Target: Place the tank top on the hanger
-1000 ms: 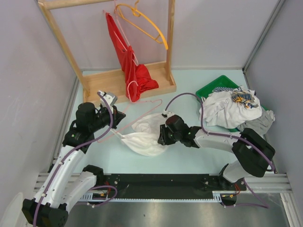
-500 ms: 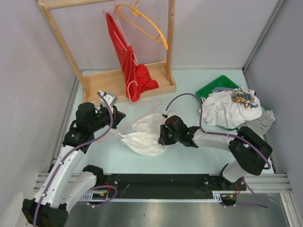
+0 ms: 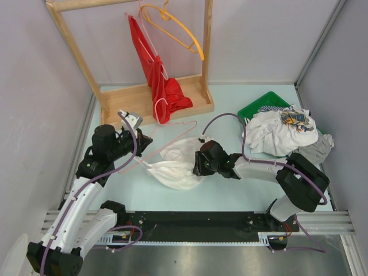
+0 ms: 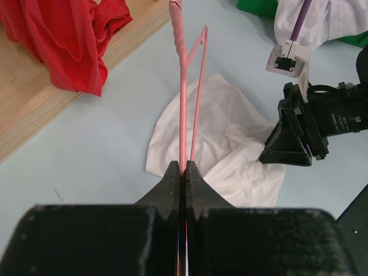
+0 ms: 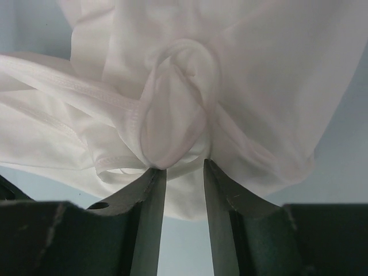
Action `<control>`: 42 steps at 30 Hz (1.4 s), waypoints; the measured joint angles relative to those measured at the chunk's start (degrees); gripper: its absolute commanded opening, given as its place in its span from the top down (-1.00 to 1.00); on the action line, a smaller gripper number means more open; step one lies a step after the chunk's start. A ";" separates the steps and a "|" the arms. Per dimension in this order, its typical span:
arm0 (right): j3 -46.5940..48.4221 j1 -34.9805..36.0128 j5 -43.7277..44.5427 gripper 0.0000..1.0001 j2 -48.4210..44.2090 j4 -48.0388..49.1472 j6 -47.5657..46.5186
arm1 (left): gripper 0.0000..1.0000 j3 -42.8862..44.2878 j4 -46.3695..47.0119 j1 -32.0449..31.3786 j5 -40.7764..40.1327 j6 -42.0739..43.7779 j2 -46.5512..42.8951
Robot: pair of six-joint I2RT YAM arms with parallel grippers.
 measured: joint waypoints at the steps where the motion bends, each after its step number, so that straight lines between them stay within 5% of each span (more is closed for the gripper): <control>1: 0.00 -0.11 0.11 0.24 0.00 0.02 0.07 | 1.00 0.00 0.00 0.00 0.00 0.00 0.00; 15: 0.00 -0.79 0.13 0.31 1.33 0.17 0.83 | 1.00 0.00 0.00 0.00 0.02 0.00 -0.11; 18: 0.00 -0.79 0.09 0.54 1.79 0.52 0.79 | 1.00 0.00 0.00 0.00 0.02 0.00 -0.11; 19: 0.00 -0.79 -0.07 0.82 1.95 0.48 0.85 | 1.00 0.00 0.00 0.00 0.02 0.02 -0.11; 21: 0.00 -0.79 -0.09 1.00 2.08 0.46 0.74 | 1.00 0.00 0.00 0.00 0.00 0.00 -0.11; 30: 0.39 -2.82 0.83 1.00 -1.01 -3.13 -0.17 | 1.00 -0.04 0.02 0.00 0.90 0.02 -0.79; 42: 0.28 -18.75 2.14 1.00 -10.58 -7.76 -6.82 | 1.00 -1.90 3.30 -0.13 14.71 -0.39 -3.85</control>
